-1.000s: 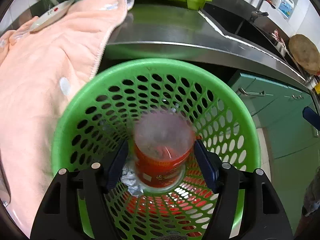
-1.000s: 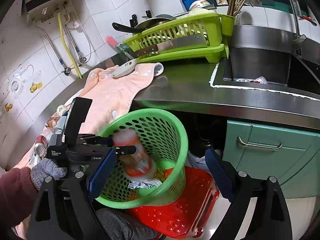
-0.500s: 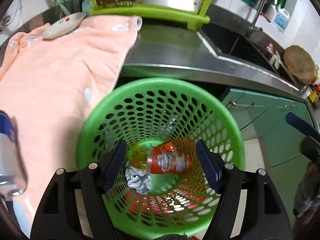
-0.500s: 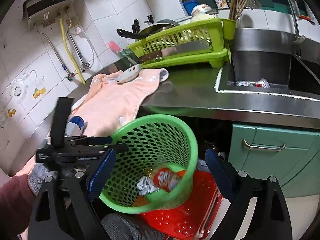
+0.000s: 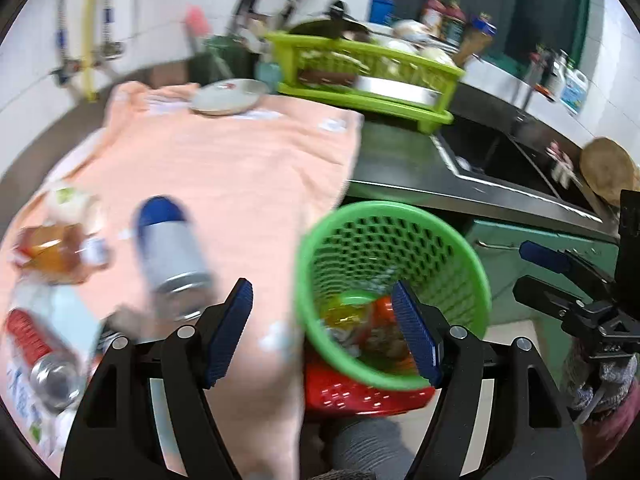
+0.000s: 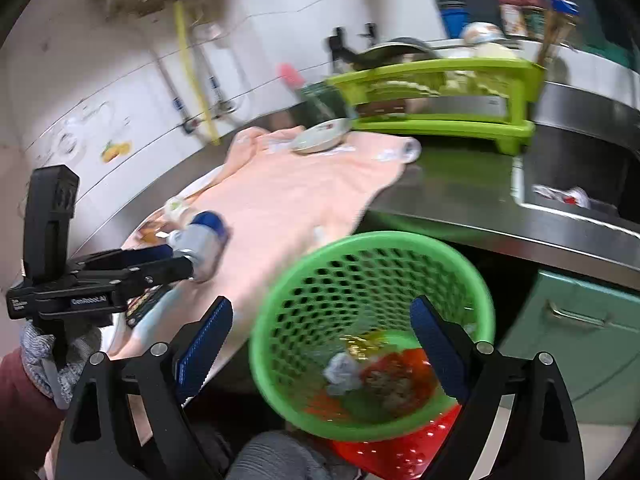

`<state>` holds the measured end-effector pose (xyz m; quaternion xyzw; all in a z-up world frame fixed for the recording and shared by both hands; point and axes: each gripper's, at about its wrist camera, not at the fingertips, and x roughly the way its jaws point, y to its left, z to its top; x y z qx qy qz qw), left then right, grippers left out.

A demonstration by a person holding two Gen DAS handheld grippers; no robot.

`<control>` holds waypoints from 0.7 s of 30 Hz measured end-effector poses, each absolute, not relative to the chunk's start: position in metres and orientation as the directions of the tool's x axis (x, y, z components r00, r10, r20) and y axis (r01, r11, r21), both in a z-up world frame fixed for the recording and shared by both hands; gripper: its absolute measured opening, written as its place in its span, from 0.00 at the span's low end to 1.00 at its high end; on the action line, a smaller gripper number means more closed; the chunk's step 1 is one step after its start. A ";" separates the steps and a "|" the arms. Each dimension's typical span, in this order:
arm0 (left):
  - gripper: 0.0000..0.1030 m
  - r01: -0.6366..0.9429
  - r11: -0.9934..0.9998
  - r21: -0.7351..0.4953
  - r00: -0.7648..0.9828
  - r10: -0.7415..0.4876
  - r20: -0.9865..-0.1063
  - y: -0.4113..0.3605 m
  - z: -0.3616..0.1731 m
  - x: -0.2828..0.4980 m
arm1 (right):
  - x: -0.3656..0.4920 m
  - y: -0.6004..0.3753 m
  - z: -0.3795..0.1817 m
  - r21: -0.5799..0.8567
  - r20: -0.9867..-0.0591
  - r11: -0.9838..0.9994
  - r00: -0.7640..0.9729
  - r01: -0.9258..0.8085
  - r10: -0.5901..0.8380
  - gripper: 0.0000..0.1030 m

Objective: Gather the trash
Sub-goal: 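Move both tools back over the remaining trash on the towel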

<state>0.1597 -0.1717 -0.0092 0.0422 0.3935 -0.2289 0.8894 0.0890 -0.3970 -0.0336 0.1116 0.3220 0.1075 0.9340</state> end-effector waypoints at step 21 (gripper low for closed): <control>0.69 0.096 0.990 -0.103 0.662 -0.141 -0.736 0.022 -0.032 0.064 | 0.121 -0.228 -0.034 0.265 -0.610 0.868 0.624 -0.419 0.488 0.85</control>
